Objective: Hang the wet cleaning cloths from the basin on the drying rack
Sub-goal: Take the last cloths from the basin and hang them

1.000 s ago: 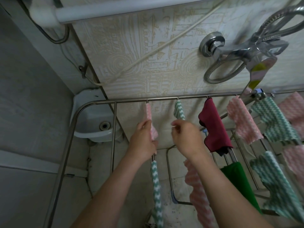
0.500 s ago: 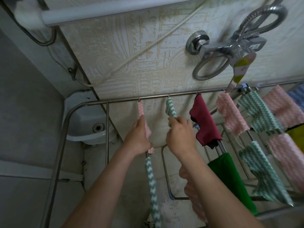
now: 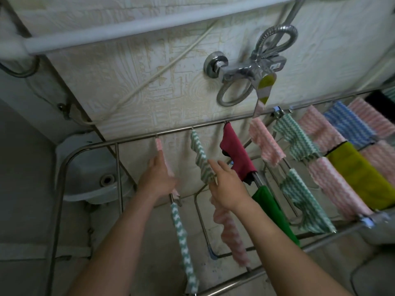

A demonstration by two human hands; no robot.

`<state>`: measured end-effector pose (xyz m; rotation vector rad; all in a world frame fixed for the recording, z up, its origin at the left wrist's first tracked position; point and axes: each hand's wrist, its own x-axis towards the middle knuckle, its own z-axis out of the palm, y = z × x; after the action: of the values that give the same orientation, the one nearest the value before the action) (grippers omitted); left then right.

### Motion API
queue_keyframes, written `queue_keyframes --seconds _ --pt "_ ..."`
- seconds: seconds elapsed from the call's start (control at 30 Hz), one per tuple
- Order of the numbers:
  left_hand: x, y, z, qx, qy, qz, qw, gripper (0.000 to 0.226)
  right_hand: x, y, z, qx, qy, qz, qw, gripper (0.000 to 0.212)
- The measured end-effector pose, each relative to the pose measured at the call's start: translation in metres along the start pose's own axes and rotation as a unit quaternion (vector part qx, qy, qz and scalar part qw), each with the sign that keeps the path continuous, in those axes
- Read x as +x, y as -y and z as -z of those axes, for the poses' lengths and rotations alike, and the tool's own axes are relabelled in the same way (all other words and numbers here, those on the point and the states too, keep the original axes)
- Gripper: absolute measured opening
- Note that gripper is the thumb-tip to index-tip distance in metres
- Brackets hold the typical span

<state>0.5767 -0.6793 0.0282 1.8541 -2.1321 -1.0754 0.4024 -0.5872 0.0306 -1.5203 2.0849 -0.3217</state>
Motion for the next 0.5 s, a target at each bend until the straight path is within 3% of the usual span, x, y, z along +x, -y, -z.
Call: queue_keyframes --seconds 0.13,0.23,0.33,0.5 --pt "-0.016 -0.023 0.007 -0.012 -0.125 -0.072 0.990 0.065 -0.025 -0.018 0.021 0.052 -0.049 0.019 0.997 0.062" --pt "-0.028 -0.051 -0.001 -0.078 -0.158 -0.139 0.975 0.034 -0.053 -0.033 0.044 0.076 -0.109 0.022 0.991 0.053" --pt "-0.046 -0.077 -0.014 -0.137 -0.149 -0.177 0.963 0.015 -0.081 -0.044 0.063 0.089 -0.157 0.011 0.984 0.042" --pt "-0.088 -0.135 -0.055 -0.192 -0.029 -0.265 0.945 0.029 -0.141 -0.084 0.092 0.138 -0.243 -0.033 0.960 0.027"
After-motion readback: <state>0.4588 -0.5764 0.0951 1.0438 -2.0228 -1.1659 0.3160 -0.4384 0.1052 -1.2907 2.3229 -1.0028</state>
